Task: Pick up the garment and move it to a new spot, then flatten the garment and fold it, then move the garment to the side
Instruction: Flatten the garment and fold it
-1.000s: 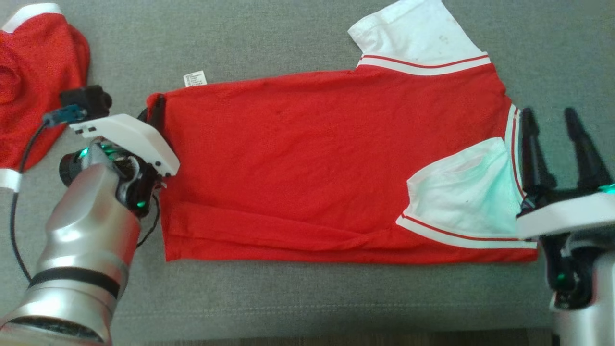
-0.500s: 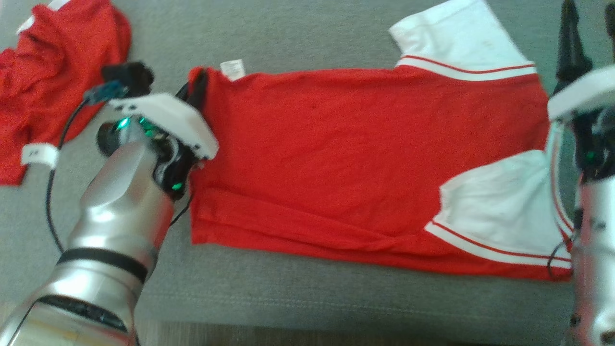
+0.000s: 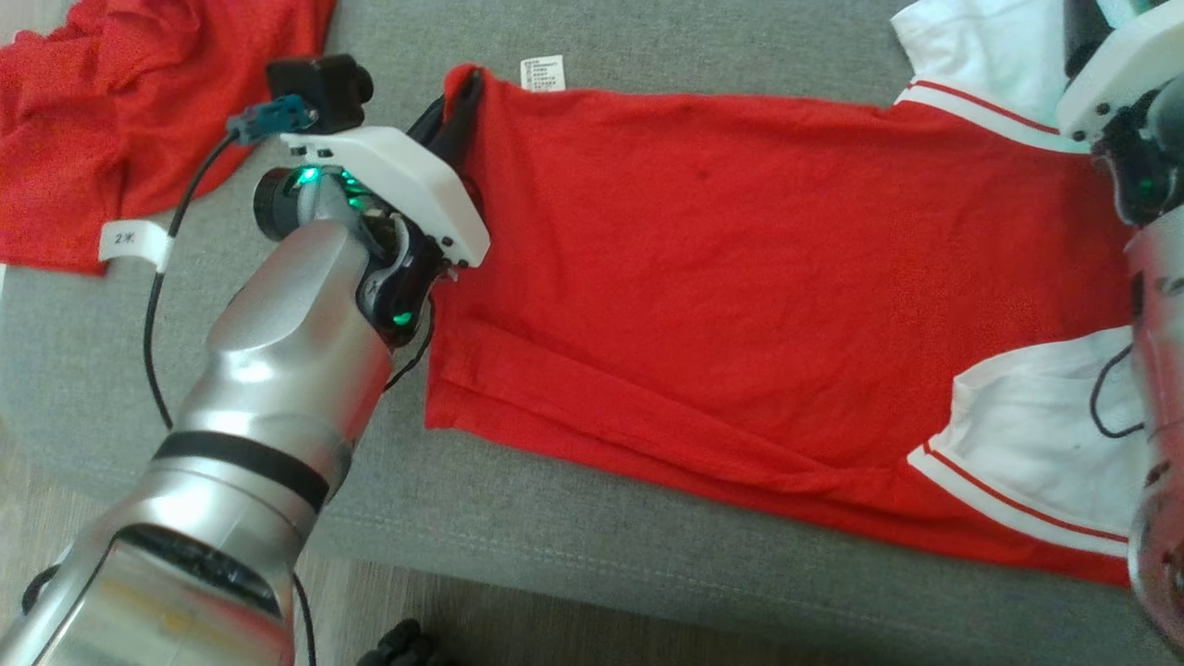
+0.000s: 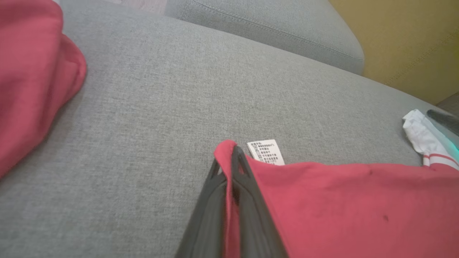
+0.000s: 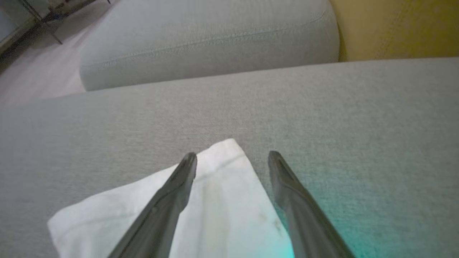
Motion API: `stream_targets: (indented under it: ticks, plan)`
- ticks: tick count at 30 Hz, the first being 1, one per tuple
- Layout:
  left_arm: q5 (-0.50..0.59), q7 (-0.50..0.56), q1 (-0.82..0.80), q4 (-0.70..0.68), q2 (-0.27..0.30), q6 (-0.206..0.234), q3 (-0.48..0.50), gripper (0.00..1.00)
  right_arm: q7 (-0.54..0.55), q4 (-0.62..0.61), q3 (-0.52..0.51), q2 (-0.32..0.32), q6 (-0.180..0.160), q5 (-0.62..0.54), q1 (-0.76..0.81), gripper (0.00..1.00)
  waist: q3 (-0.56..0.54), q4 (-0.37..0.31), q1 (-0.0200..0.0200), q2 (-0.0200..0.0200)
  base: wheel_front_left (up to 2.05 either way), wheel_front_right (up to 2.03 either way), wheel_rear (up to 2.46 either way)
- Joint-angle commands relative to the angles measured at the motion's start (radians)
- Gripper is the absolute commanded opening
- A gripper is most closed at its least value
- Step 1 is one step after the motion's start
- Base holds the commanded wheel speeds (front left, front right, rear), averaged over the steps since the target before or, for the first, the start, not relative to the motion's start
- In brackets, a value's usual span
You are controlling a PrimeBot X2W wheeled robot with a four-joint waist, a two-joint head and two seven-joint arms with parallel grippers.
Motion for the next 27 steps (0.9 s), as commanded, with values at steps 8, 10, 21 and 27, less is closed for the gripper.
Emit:
stream_targets:
  ticks: [8,10,21,27]
  plan:
    - [-0.063,-0.030,-0.044,-0.018,0.048,0.000,-0.037,0.00,0.011,0.136,0.019,-0.001,-0.001,-0.043,-0.094,0.35,0.006,-0.003,-0.0001,0.0000,0.00,0.00,0.00]
    - [-0.075,-0.034,-0.044,-0.015,0.055,0.000,-0.048,0.00,0.001,0.155,0.027,-0.002,-0.001,-0.041,-0.103,0.00,0.004,-0.006,-0.0001,0.0000,0.00,0.00,0.00]
    - [-0.126,-0.068,-0.050,-0.020,0.104,0.000,-0.073,0.00,-0.105,0.170,0.108,-0.002,-0.001,0.032,-0.128,0.00,-0.035,-0.031,-0.0001,0.0000,0.00,0.00,0.00]
    - [-0.149,-0.080,-0.012,-0.031,0.144,0.000,-0.068,0.00,-0.179,0.095,0.225,0.001,-0.001,0.142,-0.056,0.00,-0.095,-0.066,-0.0001,0.0000,0.00,0.00,0.00]
